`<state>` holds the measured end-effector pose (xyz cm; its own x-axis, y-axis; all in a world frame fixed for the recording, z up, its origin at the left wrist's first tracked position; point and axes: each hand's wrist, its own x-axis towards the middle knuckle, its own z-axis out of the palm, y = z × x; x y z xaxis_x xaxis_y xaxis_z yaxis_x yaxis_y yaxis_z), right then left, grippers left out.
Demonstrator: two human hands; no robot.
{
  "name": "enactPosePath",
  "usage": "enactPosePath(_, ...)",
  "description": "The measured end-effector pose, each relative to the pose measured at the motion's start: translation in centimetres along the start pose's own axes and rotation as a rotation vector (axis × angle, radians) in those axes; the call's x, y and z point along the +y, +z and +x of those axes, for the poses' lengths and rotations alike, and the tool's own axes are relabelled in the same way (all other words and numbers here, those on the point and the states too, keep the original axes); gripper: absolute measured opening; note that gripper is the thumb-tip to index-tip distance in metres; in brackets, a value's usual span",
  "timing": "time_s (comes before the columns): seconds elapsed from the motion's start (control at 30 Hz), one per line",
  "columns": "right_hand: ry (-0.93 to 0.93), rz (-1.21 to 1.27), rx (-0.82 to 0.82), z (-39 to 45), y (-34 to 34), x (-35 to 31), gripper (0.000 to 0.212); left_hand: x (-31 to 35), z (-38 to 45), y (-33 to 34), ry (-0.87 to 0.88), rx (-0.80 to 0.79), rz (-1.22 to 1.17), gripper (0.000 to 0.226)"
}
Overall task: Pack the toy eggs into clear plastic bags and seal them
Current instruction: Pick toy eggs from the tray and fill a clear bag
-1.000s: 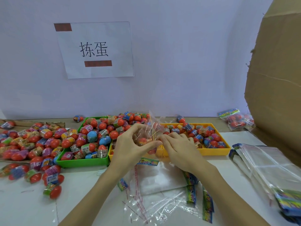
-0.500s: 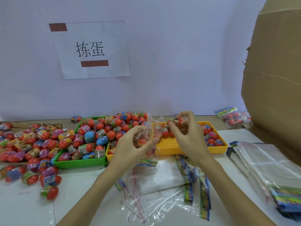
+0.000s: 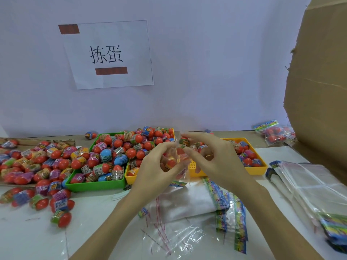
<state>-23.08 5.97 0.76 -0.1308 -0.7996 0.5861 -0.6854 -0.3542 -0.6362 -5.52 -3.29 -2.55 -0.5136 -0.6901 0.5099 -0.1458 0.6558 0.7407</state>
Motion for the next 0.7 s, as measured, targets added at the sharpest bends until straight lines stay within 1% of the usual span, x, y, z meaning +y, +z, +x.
enactPosePath(0.07, -0.012, -0.071, -0.031, 0.0, 0.2, -0.1, 0.03, -0.1, 0.0, 0.1, -0.015, 0.007, -0.003, 0.038)
enactPosePath(0.13, 0.003, -0.096, -0.047, 0.0, 0.4, -0.3, 0.035, 0.0, -0.1, 0.1, -0.029, 0.003, -0.009, 0.041)
enactPosePath(0.23, 0.009, -0.048, -0.065, -0.1, 0.4, -0.5, 0.04, 0.2, -0.2, 0.0, -0.018, -0.018, -0.028, 0.032)
enactPosePath(0.33, 0.013, -0.021, -0.093, -0.2, 0.4, -0.6, 0.036, 0.2, -0.2, -0.1, -0.037, -0.035, -0.014, 0.026)
enactPosePath(0.43, 0.006, -0.082, -0.118, -0.2, 0.6, -0.5, 0.026, 0.3, -0.2, 0.0, -0.05, -0.057, -0.041, 0.032)
enactPosePath(0.5, -0.018, -0.135, -0.111, -0.3, 0.9, -0.4, 0.025, 0.3, -0.3, 0.0, -0.031, -0.058, -0.055, 0.038)
enactPosePath(0.6, -0.029, -0.161, -0.087, -0.4, 1.3, -0.5, 0.033, 0.3, -0.4, 0.1, -0.001, -0.038, -0.073, 0.041)
enactPosePath(0.7, -0.054, -0.195, -0.058, -0.4, 1.5, -0.6, 0.042, 0.5, -0.4, 0.3, 0.006, -0.024, -0.101, 0.031)
